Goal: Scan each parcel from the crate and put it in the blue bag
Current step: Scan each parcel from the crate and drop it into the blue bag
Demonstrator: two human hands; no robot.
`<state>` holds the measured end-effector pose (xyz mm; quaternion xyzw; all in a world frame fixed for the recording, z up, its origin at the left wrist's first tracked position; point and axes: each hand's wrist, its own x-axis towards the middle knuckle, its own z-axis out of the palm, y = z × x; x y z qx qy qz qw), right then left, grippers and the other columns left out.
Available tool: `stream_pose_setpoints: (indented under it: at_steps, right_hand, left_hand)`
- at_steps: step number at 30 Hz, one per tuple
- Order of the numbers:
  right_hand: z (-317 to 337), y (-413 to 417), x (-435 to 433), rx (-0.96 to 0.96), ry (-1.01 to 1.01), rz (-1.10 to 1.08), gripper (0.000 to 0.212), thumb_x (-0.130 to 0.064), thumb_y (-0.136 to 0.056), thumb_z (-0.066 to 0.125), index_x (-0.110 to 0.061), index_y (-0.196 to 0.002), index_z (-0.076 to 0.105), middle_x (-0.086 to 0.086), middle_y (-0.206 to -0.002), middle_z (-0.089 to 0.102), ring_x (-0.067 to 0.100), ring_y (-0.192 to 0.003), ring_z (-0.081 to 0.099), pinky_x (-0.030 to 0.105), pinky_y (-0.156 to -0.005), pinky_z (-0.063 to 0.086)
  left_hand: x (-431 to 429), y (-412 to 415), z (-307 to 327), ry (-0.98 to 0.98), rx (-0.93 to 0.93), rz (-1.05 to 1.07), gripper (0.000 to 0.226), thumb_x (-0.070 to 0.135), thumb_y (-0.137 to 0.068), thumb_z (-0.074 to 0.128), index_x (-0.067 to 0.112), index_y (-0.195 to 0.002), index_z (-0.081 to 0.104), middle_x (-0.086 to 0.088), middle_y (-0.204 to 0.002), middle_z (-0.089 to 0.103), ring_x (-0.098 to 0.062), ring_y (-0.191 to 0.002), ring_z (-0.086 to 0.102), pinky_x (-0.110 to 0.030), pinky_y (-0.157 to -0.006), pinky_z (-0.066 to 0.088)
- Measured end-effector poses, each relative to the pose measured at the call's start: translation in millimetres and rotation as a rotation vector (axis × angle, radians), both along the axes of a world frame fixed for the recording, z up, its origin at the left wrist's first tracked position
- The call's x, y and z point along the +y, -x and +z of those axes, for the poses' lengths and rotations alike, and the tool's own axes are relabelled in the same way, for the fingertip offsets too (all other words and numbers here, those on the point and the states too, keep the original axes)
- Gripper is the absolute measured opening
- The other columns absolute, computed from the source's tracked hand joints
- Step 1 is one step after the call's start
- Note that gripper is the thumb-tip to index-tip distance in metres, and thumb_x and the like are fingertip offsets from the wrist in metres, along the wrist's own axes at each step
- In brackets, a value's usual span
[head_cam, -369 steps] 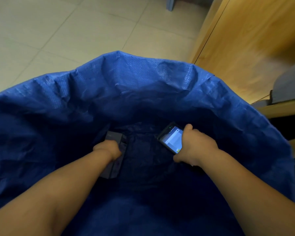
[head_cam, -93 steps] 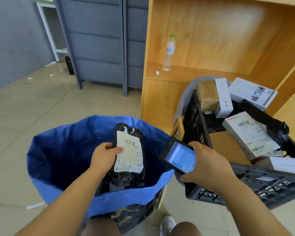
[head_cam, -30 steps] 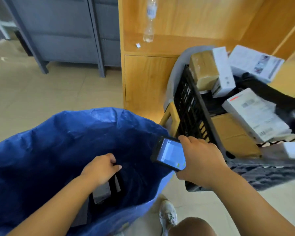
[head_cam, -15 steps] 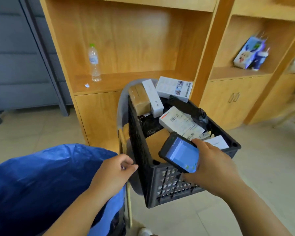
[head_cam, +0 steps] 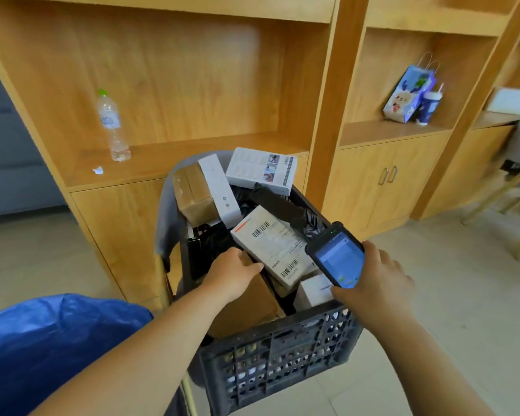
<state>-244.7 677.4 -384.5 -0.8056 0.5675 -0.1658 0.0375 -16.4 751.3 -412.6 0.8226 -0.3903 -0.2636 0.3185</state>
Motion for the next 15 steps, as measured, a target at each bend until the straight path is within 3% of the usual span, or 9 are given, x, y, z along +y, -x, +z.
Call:
stream_pose_setpoints:
  at_steps: [3,8,12,15]
  right_hand:
    - [-12.4,-3.2,-9.9,0.032,-0.046,0.004,0.093,-0.058,-0.060,0.070,-0.020,-0.136,0.030,0.001,-0.125,0.051,0.026,-0.110,0.049,0.037,-0.083,0.041]
    - [-24.2,-1.5,-18.3,-0.003,-0.065,0.017,0.097,-0.062,-0.060,0.068,-0.019,-0.138,0.030,0.000,-0.124,0.051,0.024,-0.110,0.050,0.037,-0.085,0.041]
    - [-28.9,2.2,-22.5,-0.039,-0.134,0.019,0.092,-0.061,-0.063,0.068,-0.019,-0.136,0.031,-0.001,-0.124,0.050,0.023,-0.109,0.049,0.037,-0.085,0.043]
    - [-30.6,4.5,-23.8,-0.071,-0.173,0.019,0.093,-0.060,-0.064,0.069,-0.019,-0.138,0.031,0.000,-0.125,0.050,0.023,-0.108,0.049,0.037,-0.085,0.043]
  left_hand:
    - [-27.2,-4.7,-14.0,-0.120,0.021,0.051,0.081,0.050,-0.089,0.058,0.005,-0.147,0.024,-0.014,-0.148,0.032,-0.029,-0.122,0.048,-0.027,-0.079,0.041]
    - [-53.9,-12.4,-26.9,-0.178,0.095,0.137,0.076,0.057,-0.087,0.058,0.009,-0.142,0.037,-0.016,-0.150,0.015,-0.036,-0.122,0.044,-0.037,-0.099,0.038]
    - [-67.7,-11.8,-32.0,0.047,0.272,0.201,0.048,0.038,-0.087,0.066,0.020,-0.130,0.055,-0.012,-0.145,0.037,-0.034,-0.126,0.046,-0.043,-0.110,0.036]
    - [-74.6,-0.5,-32.3,0.246,0.345,0.229,0.040,0.025,-0.091,0.064,0.020,-0.129,0.052,-0.004,-0.135,0.054,-0.025,-0.120,0.054,-0.029,-0.090,0.047]
